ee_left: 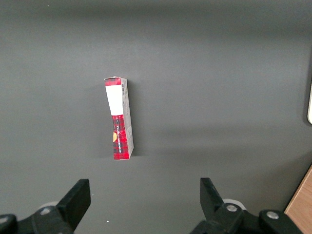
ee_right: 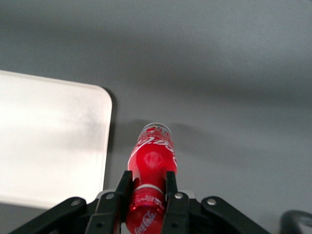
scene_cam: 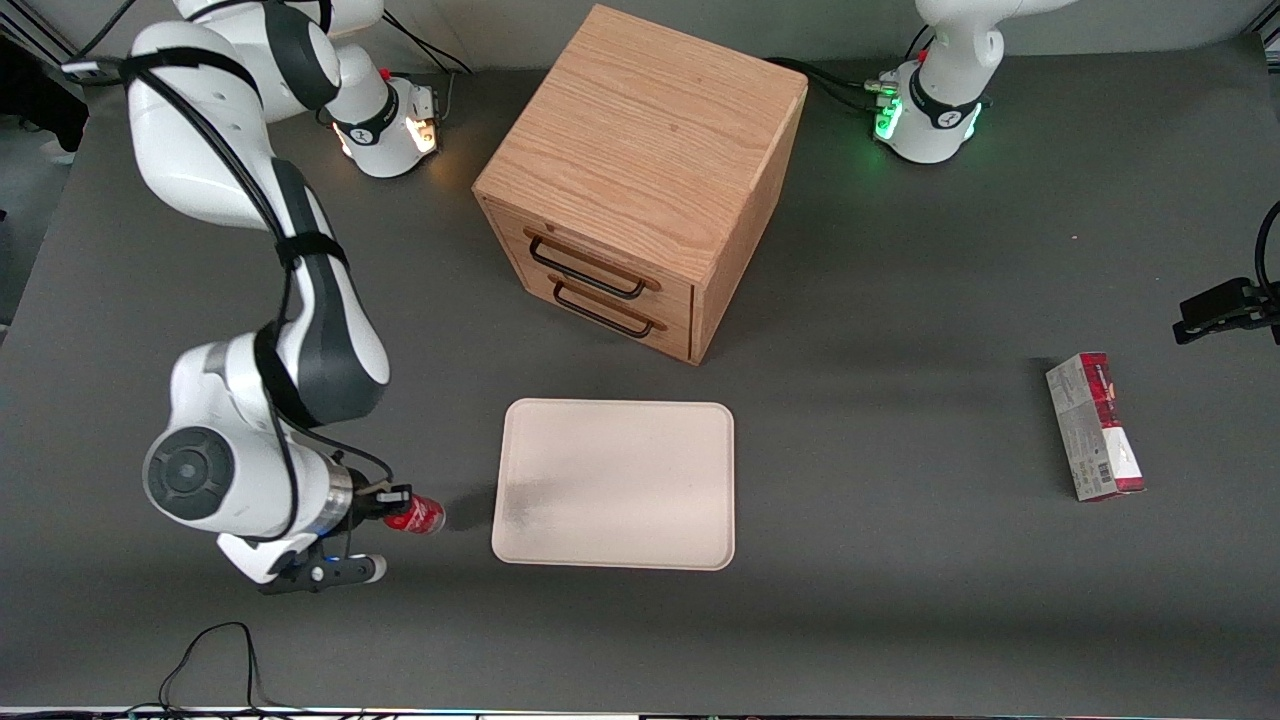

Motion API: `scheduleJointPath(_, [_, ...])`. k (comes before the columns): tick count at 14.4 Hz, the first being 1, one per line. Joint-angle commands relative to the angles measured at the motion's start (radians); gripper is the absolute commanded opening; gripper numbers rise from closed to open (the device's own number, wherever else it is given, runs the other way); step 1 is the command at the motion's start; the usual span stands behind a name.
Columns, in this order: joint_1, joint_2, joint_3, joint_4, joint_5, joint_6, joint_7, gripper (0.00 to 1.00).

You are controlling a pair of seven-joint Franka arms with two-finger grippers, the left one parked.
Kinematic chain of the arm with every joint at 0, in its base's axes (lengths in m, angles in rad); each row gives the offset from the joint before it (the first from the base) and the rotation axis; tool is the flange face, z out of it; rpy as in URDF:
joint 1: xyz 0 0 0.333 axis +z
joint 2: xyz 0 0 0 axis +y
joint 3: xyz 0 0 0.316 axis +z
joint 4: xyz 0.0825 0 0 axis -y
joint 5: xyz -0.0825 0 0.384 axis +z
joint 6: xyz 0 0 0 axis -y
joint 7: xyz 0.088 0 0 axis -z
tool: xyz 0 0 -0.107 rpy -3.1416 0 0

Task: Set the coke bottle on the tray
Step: 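Lift the bottle and carry it over the white tray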

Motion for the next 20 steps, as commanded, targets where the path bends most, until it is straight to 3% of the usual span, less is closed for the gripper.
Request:
scheduleJointPath(1, [-0.002, -0.111, -0.004, -0.006, -0.002, -0.116, -0.023, 0.0])
scheduleJointPath(10, [0.0, -0.375, 0.01, 0.002, 0.001, -0.366, -0.021, 0.0])
scheduleJointPath(20, [0.15, -0.337, 0.057, 0.002, 0.005, -0.25, 0.198, 0.0])
